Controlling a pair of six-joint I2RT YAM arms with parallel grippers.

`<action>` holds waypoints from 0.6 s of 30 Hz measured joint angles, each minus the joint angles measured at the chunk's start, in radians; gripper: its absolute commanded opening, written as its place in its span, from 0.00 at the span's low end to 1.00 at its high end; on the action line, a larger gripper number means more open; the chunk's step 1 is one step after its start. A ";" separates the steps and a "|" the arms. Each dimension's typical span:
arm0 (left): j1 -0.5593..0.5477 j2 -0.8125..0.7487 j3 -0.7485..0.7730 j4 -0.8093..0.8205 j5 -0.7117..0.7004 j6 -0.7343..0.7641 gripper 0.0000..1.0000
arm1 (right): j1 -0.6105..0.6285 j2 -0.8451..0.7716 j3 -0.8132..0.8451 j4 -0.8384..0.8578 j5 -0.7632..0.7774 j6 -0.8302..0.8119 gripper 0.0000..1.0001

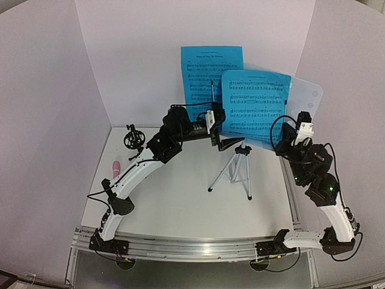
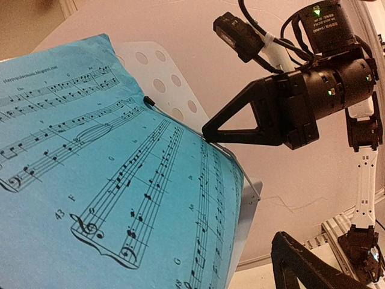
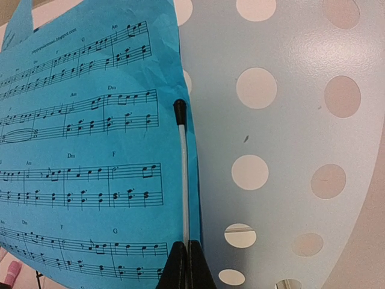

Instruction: Set up the instrument practice props

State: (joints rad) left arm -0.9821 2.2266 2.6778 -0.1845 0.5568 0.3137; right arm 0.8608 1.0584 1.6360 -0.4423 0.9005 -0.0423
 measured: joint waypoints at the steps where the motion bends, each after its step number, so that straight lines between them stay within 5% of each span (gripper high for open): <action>1: 0.000 -0.003 0.000 -0.001 0.000 -0.001 0.99 | 0.000 0.000 0.000 0.000 0.005 0.002 0.00; 9: 0.002 -0.051 0.000 -0.008 0.016 -0.013 0.90 | 0.000 0.000 0.000 0.000 0.024 0.014 0.00; 18: 0.007 -0.070 0.006 -0.007 0.017 -0.041 0.40 | 0.000 0.000 -0.001 0.000 0.029 0.021 0.00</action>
State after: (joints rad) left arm -0.9750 2.1563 2.6835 -0.1916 0.5735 0.2726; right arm 0.8608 1.0580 1.6351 -0.4423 0.9297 -0.0217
